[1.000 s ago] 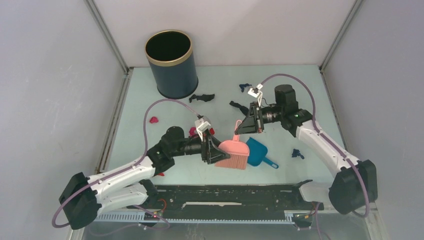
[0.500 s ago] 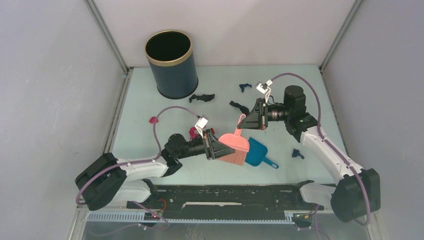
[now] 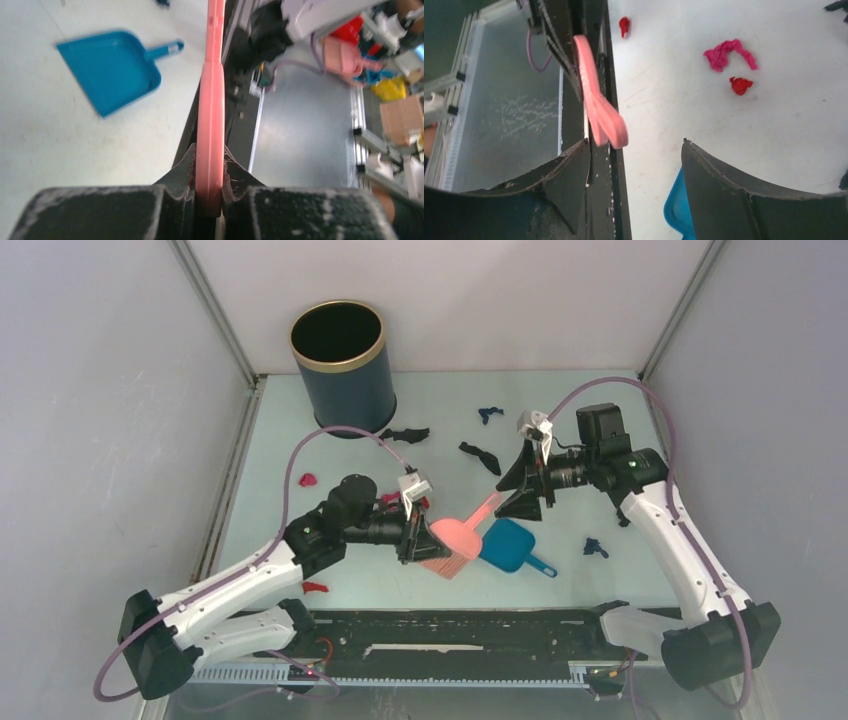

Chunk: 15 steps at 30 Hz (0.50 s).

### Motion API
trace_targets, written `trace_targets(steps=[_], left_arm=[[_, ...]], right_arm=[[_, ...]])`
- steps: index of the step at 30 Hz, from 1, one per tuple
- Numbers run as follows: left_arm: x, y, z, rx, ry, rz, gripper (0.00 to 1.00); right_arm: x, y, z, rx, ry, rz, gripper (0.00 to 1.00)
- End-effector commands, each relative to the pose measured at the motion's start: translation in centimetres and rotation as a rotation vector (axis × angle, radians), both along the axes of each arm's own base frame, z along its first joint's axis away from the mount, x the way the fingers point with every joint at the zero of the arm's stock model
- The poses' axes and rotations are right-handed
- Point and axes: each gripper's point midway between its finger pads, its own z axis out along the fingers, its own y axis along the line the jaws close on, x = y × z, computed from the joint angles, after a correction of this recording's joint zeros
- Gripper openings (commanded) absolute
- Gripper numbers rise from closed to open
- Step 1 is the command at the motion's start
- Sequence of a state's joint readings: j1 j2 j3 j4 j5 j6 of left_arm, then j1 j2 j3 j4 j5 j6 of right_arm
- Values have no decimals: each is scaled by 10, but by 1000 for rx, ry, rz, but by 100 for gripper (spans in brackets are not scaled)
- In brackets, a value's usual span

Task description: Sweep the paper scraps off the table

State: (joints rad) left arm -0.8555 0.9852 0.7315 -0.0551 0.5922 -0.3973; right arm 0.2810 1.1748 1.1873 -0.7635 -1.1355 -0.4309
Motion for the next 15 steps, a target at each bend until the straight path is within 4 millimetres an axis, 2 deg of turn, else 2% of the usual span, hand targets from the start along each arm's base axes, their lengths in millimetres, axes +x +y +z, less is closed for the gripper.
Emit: trace_targets(steps=[1, 6, 15], left_arm=[[-37, 30, -45, 179, 31, -150, 0], [-40, 26, -47, 172, 44, -189, 0], [-39, 21, -35, 125, 8, -209, 0]], right_arm=[[-31, -11, -12, -56, -38, 104, 75], [-56, 0, -19, -47, 3, 226, 75], [-52, 16, -25, -35, 80, 249, 73]])
